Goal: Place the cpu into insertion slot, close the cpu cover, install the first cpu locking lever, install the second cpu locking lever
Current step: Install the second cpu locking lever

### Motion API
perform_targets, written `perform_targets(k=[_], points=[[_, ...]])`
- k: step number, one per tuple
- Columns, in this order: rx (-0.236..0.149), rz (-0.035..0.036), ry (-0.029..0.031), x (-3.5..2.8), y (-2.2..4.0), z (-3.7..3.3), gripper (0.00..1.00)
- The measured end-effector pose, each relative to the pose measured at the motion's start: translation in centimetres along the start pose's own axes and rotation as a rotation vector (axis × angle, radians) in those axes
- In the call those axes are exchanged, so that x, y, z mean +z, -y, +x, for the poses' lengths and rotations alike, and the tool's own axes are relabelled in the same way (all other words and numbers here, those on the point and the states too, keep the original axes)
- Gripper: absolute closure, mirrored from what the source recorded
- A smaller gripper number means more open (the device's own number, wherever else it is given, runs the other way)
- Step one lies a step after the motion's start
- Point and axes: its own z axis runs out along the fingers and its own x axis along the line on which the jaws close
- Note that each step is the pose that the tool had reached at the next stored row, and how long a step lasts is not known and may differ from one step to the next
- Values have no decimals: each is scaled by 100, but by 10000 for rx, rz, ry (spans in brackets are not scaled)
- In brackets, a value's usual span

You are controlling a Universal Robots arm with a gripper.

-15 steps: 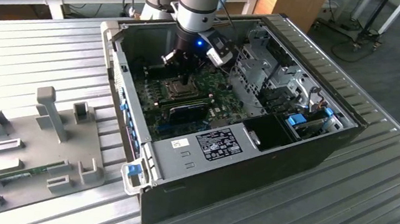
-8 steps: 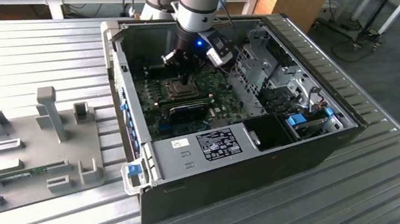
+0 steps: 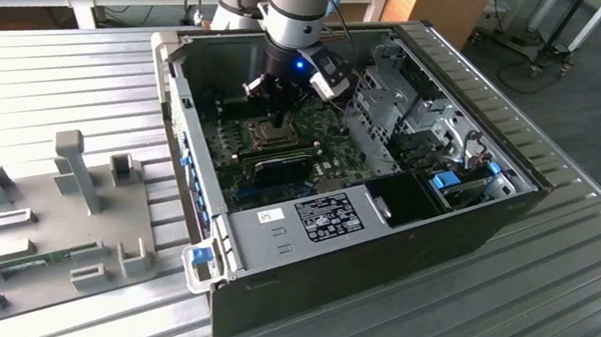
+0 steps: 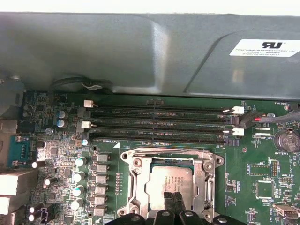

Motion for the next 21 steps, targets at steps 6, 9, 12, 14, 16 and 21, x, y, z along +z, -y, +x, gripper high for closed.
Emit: perform_targets(k=[6,9,12,14,16,21], points=[[1,1,-1,-31,-2,-1,90],[1,0,0,-62,-4,-1,90],[1,0,0,-90,-6,-2,90],[1,0,0,-110,-8,-3,90],[1,0,0,-137,-9,-4,90],[-1,-1,0,-172,2,-4,90]])
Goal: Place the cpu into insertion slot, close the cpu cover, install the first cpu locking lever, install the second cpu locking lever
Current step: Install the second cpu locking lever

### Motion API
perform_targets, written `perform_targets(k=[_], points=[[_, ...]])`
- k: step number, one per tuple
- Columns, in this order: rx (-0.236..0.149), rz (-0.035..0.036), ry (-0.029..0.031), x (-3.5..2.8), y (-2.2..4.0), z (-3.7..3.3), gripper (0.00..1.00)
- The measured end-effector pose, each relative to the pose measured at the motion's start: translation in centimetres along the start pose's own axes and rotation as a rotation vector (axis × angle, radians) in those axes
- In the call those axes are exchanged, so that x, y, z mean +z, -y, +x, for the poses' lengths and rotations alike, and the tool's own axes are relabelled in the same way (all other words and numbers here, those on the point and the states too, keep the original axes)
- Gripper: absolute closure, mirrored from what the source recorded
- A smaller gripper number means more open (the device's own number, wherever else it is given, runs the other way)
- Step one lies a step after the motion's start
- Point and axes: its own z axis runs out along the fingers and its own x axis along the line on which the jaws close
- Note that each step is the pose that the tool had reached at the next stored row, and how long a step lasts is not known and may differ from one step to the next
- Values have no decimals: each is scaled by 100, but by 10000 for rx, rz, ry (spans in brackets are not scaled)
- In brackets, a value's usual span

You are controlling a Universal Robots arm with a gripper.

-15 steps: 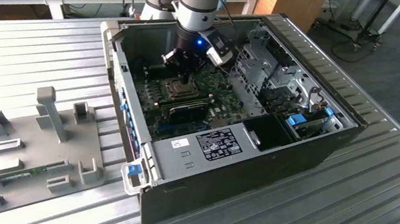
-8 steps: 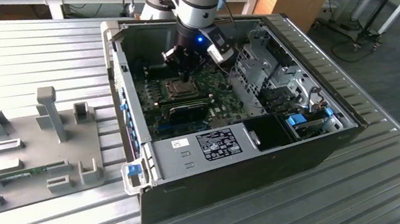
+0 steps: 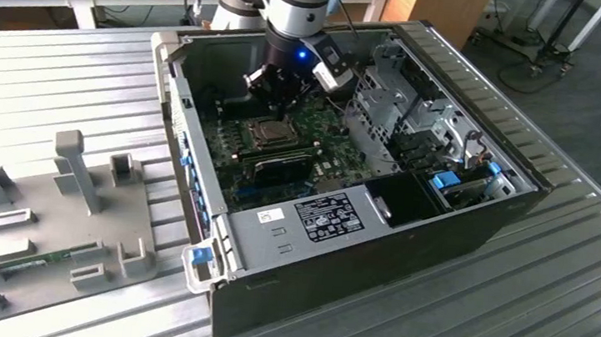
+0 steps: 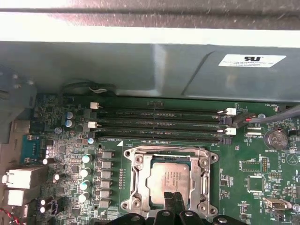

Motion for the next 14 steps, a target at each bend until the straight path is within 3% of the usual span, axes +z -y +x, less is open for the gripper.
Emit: perform_targets(k=[14], points=[[1,0,0,-14,185,6,90]])
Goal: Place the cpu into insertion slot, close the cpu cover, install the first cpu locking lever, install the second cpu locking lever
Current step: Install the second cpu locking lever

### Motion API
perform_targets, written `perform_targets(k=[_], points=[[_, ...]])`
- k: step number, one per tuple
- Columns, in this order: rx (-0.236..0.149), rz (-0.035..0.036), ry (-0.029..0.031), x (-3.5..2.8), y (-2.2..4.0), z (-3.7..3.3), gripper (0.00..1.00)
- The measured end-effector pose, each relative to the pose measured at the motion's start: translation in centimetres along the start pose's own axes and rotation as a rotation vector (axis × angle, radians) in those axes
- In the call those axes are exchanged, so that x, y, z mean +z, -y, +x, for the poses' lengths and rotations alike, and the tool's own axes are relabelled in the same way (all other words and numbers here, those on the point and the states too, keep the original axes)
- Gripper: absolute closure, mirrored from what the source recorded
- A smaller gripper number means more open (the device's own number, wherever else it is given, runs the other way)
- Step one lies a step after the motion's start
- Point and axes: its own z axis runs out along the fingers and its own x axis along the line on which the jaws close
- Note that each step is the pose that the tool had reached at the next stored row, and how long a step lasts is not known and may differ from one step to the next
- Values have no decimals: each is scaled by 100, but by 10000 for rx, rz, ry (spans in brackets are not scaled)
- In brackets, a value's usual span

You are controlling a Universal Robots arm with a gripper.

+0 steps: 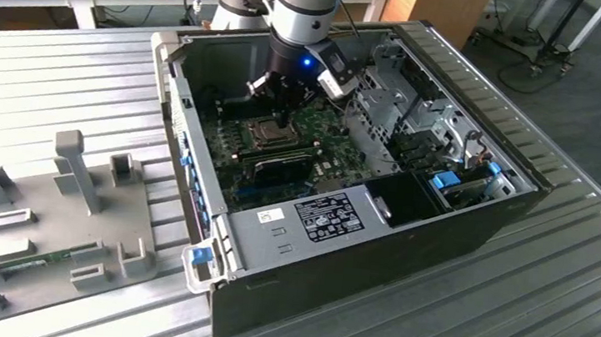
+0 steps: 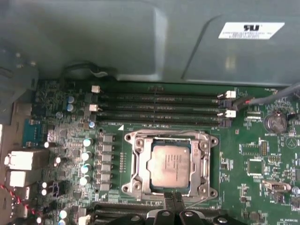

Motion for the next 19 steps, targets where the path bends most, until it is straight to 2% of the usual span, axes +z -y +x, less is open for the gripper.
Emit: perform_targets(k=[4,10,16,19], points=[[0,1,0,-3,47,1,90],[-1,-6,16,-5,63,16,90],[-5,-4,75,-7,82,69,90],[-9,-3,128,-3,92,100,90]])
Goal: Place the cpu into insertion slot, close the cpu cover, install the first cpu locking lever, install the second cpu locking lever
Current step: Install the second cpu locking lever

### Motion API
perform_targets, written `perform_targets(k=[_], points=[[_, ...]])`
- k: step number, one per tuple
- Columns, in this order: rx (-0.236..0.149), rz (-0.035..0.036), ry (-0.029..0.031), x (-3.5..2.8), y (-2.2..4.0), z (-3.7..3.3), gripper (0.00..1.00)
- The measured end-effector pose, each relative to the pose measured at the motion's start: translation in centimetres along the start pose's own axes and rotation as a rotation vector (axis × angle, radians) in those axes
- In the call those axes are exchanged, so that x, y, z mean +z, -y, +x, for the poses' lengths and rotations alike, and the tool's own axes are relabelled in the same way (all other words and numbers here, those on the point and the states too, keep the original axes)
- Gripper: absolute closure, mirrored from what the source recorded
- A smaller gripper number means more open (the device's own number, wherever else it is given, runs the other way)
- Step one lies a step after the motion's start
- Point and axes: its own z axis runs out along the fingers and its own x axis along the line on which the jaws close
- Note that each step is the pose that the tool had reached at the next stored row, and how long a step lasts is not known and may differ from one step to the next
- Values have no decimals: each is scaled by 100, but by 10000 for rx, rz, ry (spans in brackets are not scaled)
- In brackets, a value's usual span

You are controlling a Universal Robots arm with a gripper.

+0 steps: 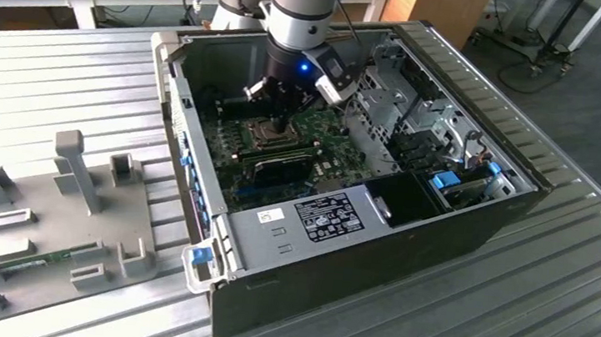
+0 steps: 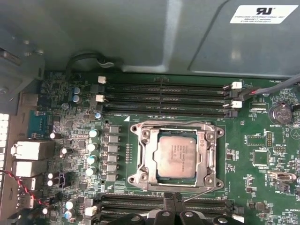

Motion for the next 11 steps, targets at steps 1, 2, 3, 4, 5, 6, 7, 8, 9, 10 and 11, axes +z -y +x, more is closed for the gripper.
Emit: perform_targets(k=[1,2,3,4,5,6,7,8,9,10,11], points=[[-2,0,22,3,3,13,90],[-4,1,47,6,5,26,90],[-5,1,76,10,8,41,90],[-7,1,102,12,9,53,90],[-8,2,111,12,9,58,90],[-8,2,111,12,9,58,90],[-9,2,112,12,9,58,90],[-8,2,112,12,10,59,90],[-8,2,112,12,10,60,90],[-8,2,112,13,11,60,90],[-8,2,112,14,11,60,90]])
